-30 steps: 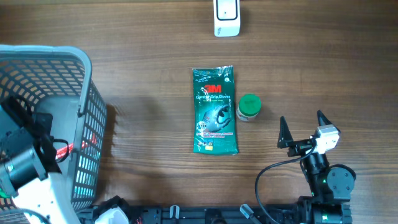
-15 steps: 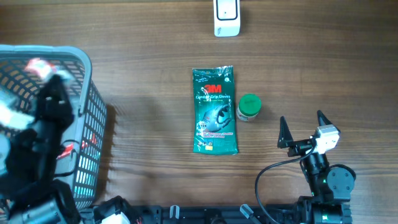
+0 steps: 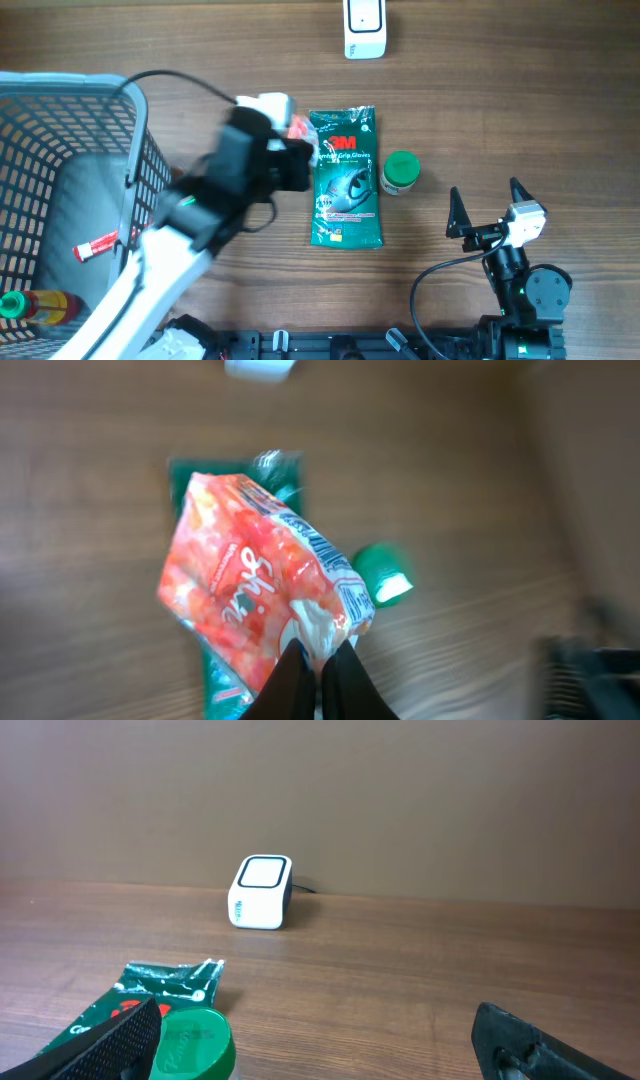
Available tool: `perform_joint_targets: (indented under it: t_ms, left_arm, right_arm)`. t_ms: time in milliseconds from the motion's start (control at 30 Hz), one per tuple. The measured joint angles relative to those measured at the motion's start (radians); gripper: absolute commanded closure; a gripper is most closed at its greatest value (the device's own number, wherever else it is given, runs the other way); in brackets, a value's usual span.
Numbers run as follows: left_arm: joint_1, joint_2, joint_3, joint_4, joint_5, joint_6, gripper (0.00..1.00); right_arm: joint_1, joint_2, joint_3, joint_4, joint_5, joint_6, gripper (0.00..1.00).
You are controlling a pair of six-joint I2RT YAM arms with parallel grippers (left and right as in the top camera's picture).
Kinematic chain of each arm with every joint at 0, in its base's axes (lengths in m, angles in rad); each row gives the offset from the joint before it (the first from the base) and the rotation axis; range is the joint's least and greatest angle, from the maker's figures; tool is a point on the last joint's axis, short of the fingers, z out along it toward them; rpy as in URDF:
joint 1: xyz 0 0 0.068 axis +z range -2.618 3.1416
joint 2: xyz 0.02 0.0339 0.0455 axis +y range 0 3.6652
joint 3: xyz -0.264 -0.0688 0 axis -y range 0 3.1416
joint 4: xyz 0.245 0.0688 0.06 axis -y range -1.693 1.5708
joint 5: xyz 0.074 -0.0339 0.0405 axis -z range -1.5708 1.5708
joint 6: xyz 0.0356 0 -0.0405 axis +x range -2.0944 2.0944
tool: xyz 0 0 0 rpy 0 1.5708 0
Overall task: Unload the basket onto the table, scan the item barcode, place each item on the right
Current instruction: 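Place the snack pack on the table left of the glove packet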
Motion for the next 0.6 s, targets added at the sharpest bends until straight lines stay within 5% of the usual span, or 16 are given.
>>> perform_joint_targets:
  t_ms: [367, 433, 600]
  left_arm:
    - [-0.162, 0.444, 0.001, -0.095, -0.362, 0.202, 0.94]
    - [-0.162, 0.496, 0.001, -0.095, -0.392, 0.227, 0.74]
    - [-0.162, 0.528, 0.001, -0.073, -0.423, 0.224, 0.53]
  right_arm:
    - [0.000, 0.000, 0.000, 0.000, 0.002, 0.000, 0.00]
    - [0.000, 0.000, 0.000, 0.000, 0.002, 0.000, 0.00]
    - [0.000, 0.000, 0.000, 0.000, 0.002, 0.000, 0.00]
